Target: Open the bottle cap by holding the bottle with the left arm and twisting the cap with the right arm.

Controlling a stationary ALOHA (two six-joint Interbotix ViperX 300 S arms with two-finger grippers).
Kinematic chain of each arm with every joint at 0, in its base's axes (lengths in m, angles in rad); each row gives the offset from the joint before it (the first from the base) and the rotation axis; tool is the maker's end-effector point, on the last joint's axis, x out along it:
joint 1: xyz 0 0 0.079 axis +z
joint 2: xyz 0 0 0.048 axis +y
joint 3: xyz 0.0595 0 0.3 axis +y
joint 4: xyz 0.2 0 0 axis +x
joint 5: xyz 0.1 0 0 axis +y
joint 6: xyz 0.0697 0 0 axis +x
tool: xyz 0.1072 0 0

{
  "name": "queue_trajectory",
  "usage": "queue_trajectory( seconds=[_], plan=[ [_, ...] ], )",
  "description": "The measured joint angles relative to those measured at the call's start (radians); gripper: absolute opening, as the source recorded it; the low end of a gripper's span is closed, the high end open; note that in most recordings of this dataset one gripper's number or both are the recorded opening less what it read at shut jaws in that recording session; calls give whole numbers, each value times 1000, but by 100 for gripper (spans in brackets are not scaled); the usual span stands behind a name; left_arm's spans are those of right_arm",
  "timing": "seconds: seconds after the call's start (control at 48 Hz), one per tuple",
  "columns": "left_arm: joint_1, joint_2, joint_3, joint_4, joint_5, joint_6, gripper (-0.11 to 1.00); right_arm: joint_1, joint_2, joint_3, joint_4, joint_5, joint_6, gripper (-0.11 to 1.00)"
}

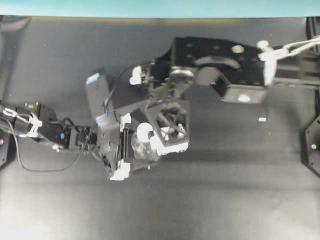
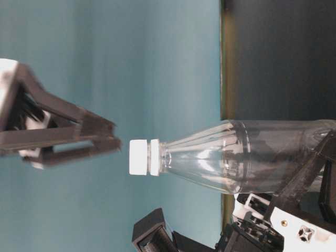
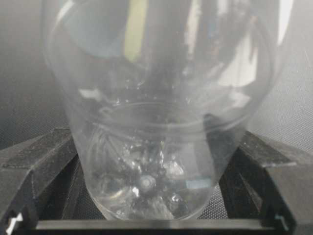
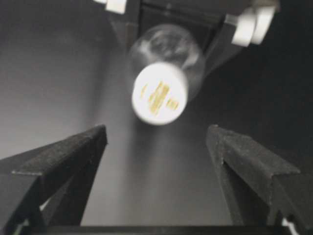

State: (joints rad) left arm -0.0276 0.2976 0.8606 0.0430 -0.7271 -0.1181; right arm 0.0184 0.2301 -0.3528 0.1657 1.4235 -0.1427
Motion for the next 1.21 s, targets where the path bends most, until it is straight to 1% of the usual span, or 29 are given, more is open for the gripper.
queue_trajectory(
  seconds=[0.063,0.188,0.271,0.354,0.417,0.5,0.563,0.625,0.834,1.209],
  plan=[
    [0,0,0,0,0,0,88,5,-5,-21,2,15,110,79],
    [0,0,0,0,0,0,88,9,0,-69,2,35,382,79],
    [0,-2,-2,-2,-2,-2,88,6,11,-97,0,40,538,79],
    [-2,0,0,0,0,-2,88,-2,28,-110,-2,40,655,79],
    [-2,0,-2,0,0,-2,88,-8,37,-115,-3,38,723,79],
    [-2,0,-2,0,-2,-2,88,-14,52,-115,-3,35,796,79],
    [-2,0,-2,0,-2,-2,88,-14,64,-115,-3,34,831,79],
    [-3,0,-2,0,-2,0,88,-12,77,-112,-3,31,845,79],
    [-3,0,-2,0,0,-2,88,-12,109,-98,-3,6,857,79],
    [-5,-2,-2,0,2,0,88,-12,118,-75,-3,9,859,78]
  ],
)
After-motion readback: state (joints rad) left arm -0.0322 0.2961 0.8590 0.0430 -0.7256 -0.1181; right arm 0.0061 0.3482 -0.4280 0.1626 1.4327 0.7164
